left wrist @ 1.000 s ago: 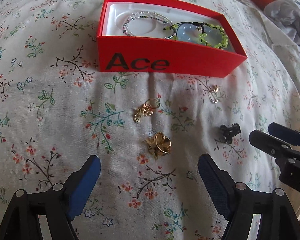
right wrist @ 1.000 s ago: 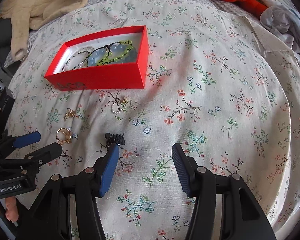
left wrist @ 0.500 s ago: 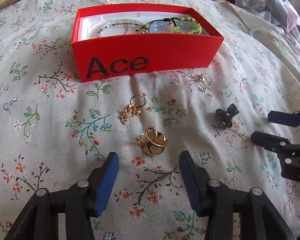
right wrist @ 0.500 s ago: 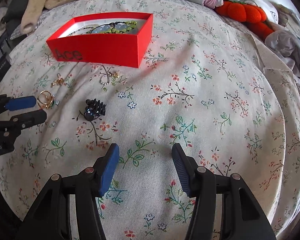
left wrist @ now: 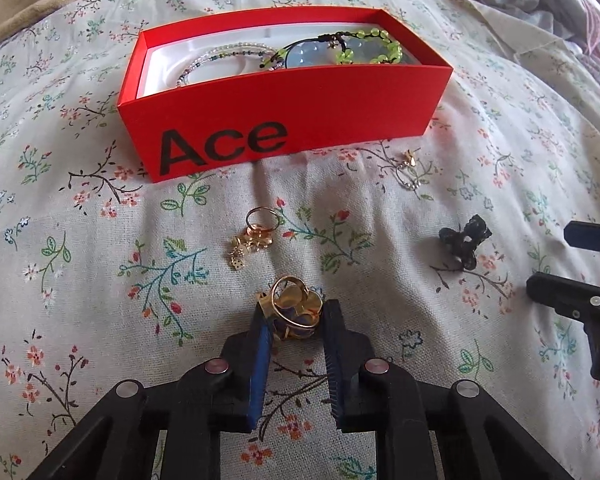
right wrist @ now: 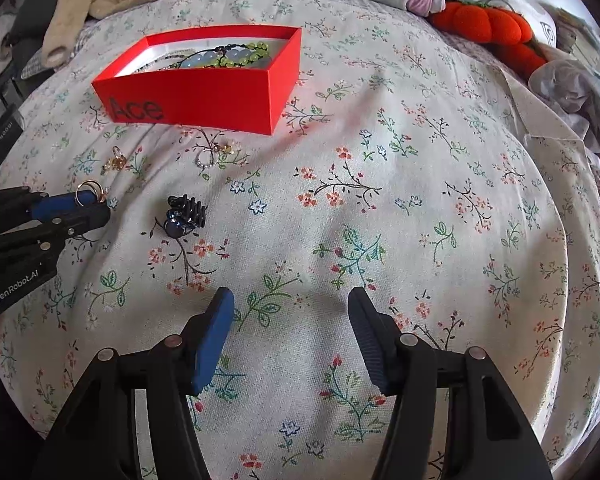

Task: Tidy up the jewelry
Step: 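Grasp the large gold ring with the left tool, then grasp the black hair clip with the right tool while the left tool holds the gold ring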

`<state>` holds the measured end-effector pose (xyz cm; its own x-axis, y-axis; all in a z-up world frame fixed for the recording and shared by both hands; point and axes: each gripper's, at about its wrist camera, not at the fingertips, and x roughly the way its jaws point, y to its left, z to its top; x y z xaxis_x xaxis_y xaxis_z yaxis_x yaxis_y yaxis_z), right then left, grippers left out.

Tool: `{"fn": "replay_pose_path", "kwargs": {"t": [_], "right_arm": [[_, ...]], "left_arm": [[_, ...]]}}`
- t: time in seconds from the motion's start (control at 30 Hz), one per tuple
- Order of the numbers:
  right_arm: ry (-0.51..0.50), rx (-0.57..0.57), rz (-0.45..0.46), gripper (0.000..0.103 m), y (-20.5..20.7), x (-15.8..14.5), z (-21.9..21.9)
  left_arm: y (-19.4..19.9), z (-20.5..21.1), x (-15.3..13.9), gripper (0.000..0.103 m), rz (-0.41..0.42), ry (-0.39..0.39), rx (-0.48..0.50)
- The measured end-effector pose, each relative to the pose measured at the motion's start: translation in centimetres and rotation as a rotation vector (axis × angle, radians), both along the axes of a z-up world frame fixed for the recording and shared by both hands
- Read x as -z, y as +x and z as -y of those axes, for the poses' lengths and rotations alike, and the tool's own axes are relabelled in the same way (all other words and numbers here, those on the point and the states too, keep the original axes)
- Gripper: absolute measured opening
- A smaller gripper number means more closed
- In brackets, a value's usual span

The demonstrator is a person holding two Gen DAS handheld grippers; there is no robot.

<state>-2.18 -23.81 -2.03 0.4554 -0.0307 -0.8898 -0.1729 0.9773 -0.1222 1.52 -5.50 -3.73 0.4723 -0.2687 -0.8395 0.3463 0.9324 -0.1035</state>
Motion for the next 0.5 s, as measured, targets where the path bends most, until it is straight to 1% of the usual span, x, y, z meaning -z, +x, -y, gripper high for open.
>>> {"fn": "replay_pose_path", "kwargs": {"t": [0.2, 0.37, 0.5], "right_arm": [[0.013, -0.009, -0.003, 0.062, 0.6, 0.1, -1.0], [0.040, -0.047, -0.016, 0.062, 1.4, 0.3, -3.2], [0.033, -0.073, -0.019, 0.062, 2.0, 0.6, -4.9]], "left_arm": [[0.0, -1.3, -0.8, 0.019, -0.006, -0.020, -0.031], [-0.1, -2.6, -1.3, 0.019, -0.003, -0.029, -0.051], [-0.1, -3.5, -1.3, 0.019, -0.013, -0.037, -0.067]]}}
